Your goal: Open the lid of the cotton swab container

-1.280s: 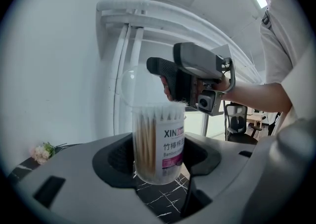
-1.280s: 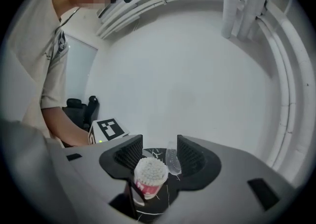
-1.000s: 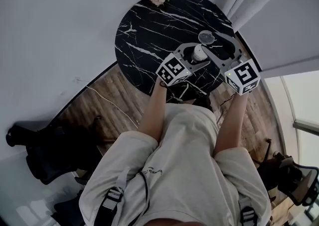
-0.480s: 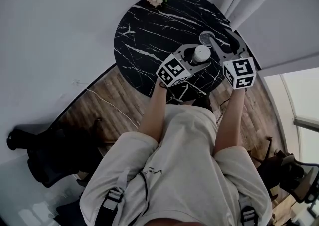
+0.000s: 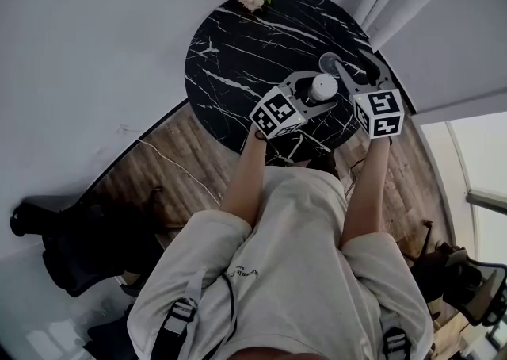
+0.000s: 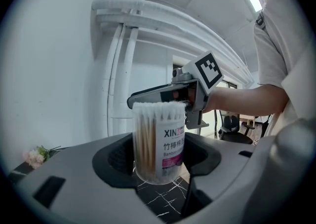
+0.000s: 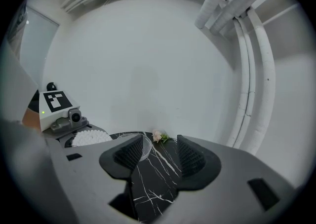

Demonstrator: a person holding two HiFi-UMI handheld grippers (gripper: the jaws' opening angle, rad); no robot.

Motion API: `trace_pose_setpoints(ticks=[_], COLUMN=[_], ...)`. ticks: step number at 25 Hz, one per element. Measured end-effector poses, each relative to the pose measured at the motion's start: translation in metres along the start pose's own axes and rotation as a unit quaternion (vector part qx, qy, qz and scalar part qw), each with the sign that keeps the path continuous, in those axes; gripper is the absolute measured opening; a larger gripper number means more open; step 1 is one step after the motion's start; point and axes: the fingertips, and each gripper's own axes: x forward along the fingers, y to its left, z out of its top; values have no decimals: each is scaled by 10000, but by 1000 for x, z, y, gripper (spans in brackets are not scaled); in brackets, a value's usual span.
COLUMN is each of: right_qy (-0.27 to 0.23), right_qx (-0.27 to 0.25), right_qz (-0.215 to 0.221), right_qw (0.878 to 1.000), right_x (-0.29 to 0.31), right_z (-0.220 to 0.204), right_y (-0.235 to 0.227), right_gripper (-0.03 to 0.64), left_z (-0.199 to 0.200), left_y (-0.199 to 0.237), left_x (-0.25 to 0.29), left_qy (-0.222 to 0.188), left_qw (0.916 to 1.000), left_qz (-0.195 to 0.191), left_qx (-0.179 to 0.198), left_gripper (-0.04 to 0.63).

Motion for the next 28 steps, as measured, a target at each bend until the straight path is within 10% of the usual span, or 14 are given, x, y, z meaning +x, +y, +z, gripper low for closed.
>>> trace_pose_setpoints(ticks=[17,28], right_qy=[-83,-799], right_qx=[349,1094], right_qz=[302,845], right_qw=[9989,9872], right_x=[4,-13], right_z=[4,12], right_y=[9,18], right_gripper=[219,219], left_z=[3,-1], left_y=[10,51], left_x=[-10,-31], left_qy=[-99,-204], left_qw=[9999,9935], left_qz=[108,1087], left_qx=[-59,-279], left_gripper=[265,265])
